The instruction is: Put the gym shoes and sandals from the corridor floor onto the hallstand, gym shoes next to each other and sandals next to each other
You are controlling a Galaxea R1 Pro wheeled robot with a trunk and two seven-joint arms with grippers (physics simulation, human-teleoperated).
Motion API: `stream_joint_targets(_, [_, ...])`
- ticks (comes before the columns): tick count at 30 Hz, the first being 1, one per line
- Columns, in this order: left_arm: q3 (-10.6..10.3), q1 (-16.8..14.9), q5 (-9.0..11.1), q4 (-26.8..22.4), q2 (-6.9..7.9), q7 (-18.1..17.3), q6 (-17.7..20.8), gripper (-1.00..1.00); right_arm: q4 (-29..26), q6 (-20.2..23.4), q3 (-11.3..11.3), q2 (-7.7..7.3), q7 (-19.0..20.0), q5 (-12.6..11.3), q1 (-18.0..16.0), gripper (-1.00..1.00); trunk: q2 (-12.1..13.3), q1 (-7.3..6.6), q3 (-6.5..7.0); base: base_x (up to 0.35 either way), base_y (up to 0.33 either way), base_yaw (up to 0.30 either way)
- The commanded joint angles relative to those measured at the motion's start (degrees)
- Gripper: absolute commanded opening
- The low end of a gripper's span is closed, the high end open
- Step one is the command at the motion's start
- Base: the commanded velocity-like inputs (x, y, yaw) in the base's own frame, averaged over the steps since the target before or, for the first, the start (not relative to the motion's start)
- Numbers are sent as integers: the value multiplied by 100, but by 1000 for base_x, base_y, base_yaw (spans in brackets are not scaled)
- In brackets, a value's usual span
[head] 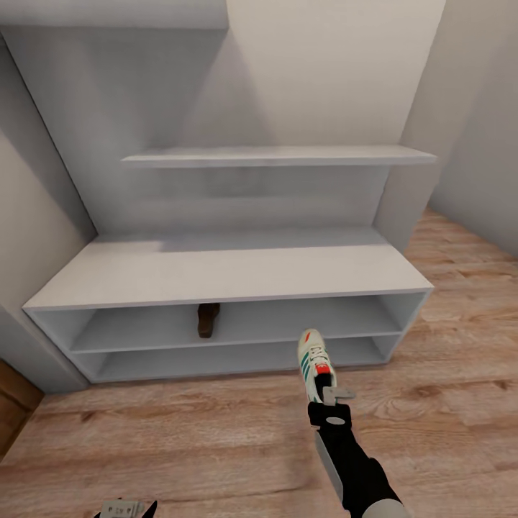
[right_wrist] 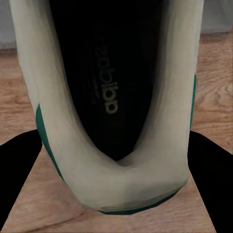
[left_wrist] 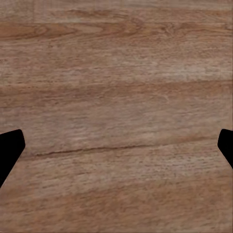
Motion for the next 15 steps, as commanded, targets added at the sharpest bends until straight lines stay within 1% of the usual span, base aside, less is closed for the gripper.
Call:
stream_joint_targets(1, [14, -4, 59, 6, -1, -57, 8, 100, -9, 51, 4, 1, -12, 49, -2, -100, -2, 2, -5, 328, 87, 0])
stream_joint_targets(7, [18, -4, 65, 6, -1, -57, 9, 100, -9, 43, 6, 1, -10, 49, -2, -100, -2, 2, -5, 327, 92, 0])
stream_joint_targets(12, [3, -4, 41, 6, 4, -90, 6, 100, -9, 42, 6, 1, -4, 49, -2, -100, -2, 2, -5, 241, 214, 0])
stream_joint_targets(14, [-4, -2, 17, 12, 12, -318, 5, 100, -9, 42, 6, 1, -4, 49, -2, -100, -2, 2, -5, 78, 96, 0])
stream_joint_targets(15, [-3, -1, 7, 13, 14, -486, 5, 100, -9, 42, 6, 1, -4, 49, -2, -100, -2, 2, -5, 39, 48, 0])
